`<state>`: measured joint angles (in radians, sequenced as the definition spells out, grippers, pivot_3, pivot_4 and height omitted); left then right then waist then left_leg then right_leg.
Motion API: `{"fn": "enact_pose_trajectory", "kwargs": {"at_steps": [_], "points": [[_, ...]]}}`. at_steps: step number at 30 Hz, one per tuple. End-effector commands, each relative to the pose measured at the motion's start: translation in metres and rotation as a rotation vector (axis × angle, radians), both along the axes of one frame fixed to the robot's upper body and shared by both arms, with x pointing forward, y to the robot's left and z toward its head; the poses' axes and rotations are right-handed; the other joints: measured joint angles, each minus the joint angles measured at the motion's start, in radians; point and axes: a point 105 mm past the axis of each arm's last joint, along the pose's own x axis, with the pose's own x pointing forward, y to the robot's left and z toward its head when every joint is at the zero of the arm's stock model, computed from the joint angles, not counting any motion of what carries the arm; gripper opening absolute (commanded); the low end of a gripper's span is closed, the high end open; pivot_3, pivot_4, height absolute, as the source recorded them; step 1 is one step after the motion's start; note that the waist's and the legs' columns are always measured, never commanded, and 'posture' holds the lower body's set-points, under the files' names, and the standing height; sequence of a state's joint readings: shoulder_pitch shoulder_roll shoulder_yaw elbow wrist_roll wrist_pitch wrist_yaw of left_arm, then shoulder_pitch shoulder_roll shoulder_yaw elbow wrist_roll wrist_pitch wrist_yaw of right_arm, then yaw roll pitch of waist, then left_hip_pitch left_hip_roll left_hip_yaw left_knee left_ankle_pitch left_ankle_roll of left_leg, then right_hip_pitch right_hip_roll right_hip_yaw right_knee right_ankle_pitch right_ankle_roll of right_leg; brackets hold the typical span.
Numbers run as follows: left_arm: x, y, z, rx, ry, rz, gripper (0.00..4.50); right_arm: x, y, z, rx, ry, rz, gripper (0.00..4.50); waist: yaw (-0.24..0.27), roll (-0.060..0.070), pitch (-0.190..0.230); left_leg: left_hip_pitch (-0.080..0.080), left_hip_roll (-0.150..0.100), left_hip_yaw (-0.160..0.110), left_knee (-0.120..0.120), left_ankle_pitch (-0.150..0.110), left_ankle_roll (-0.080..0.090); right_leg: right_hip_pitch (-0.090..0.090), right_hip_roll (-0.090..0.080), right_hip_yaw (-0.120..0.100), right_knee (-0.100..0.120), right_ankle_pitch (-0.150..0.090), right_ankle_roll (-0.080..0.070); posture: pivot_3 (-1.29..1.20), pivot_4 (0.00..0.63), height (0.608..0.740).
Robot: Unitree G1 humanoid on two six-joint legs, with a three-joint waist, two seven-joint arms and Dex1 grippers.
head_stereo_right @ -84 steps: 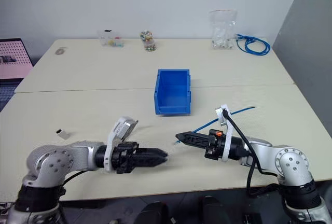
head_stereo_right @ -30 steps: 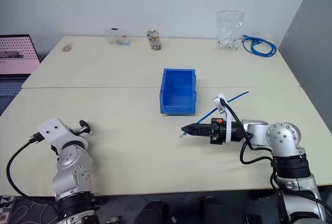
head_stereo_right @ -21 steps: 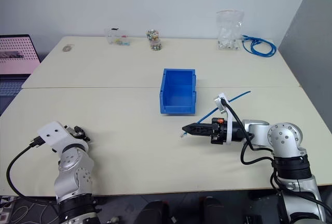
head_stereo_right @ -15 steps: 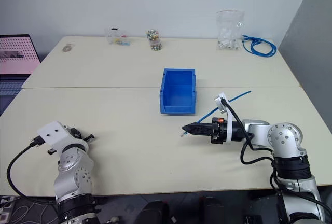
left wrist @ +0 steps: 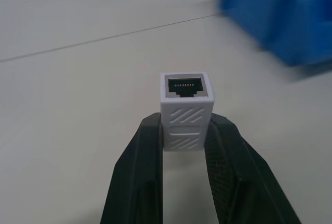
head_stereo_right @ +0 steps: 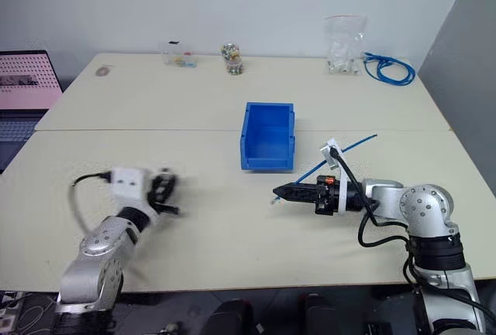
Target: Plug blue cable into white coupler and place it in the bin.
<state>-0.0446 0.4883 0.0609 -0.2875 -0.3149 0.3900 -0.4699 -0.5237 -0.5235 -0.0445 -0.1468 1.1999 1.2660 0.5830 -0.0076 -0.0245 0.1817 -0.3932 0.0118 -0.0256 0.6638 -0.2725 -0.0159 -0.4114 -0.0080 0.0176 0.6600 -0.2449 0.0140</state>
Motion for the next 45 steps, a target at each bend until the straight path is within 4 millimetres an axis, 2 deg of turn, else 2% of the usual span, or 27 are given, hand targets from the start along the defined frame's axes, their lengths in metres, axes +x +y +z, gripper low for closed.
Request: {"fn": "enact_pose_trajectory", "kwargs": {"at_steps": [1, 3, 6, 10, 16, 22, 30, 45], "points": [[-0.03, -0.06, -0.005, 0.055, 0.045, -0.467, 0.78, 0.003, 0.005, 0.017, -0.004, -0.122, 0.024, 0.15, -0.002, 0.001, 0.0, 0.0, 0.0, 0.0, 0.0, 0.0, 0.0, 0.0, 0.0, 0.0, 0.0, 0.0, 0.0, 0.0, 0.15, 0.74], [-0.032, -0.077, -0.013, 0.074, 0.069, -0.608, 0.78, 0.005, 0.008, 0.02, -0.03, -0.177, 0.026, 0.15, -0.003, 0.001, 0.001, 0.001, 0.0, 0.001, -0.001, 0.0, 0.0, 0.0, 0.001, 0.0, 0.0, -0.001, 0.001, 0.0, 0.15, 0.74], [-0.023, -0.095, -0.032, 0.118, 0.097, -0.767, 0.78, 0.004, 0.016, 0.023, -0.119, -0.317, 0.07, 0.15, -0.002, 0.001, 0.001, 0.001, 0.0, 0.002, -0.001, 0.0, 0.0, 0.0, 0.003, -0.001, 0.001, -0.003, 0.004, 0.0, 0.15, 0.74], [-0.016, -0.102, -0.05, 0.169, 0.12, -0.879, 0.78, -0.002, 0.024, 0.012, -0.272, -0.506, 0.156, 0.15, -0.003, 0.001, 0.0, 0.0, 0.001, 0.002, -0.001, 0.0, 0.0, 0.0, 0.004, -0.002, 0.0, -0.003, 0.004, 0.0, 0.15, 0.74], [-0.011, -0.108, -0.052, 0.172, 0.112, -0.986, 0.78, -0.003, 0.028, -0.01, -0.375, -0.638, 0.228, 0.15, 0.001, 0.001, 0.0, -0.001, 0.001, 0.0, 0.0, 0.0, 0.0, -0.001, 0.003, -0.002, 0.0, -0.003, 0.004, 0.0, 0.15, 0.74], [-0.013, -0.11, -0.054, 0.166, 0.117, -1.024, 0.78, 0.007, 0.028, -0.029, -0.419, -0.671, 0.224, 0.15, 0.003, 0.001, 0.0, -0.001, 0.0, 0.0, 0.001, 0.0, 0.0, 0.0, 0.001, -0.001, 0.0, -0.002, 0.004, 0.0, 0.15, 0.74], [-0.015, -0.11, -0.052, 0.156, 0.118, -1.022, 0.78, 0.011, 0.026, -0.044, -0.455, -0.675, 0.255, 0.15, 0.002, 0.001, 0.0, 0.0, 0.0, -0.001, 0.001, 0.0, 0.0, 0.0, 0.001, -0.001, 0.001, 0.0, 0.0, 0.0, 0.15, 0.74], [-0.009, -0.107, -0.049, 0.153, 0.095, -0.953, 0.78, -0.001, 0.023, -0.063, -0.488, -0.664, 0.376, 0.15, 0.002, 0.002, -0.001, 0.003, 0.0, -0.001, 0.001, 0.0, 0.0, 0.002, 0.001, -0.001, 0.002, 0.0, 0.0, 0.0, 0.15, 0.74]]}}
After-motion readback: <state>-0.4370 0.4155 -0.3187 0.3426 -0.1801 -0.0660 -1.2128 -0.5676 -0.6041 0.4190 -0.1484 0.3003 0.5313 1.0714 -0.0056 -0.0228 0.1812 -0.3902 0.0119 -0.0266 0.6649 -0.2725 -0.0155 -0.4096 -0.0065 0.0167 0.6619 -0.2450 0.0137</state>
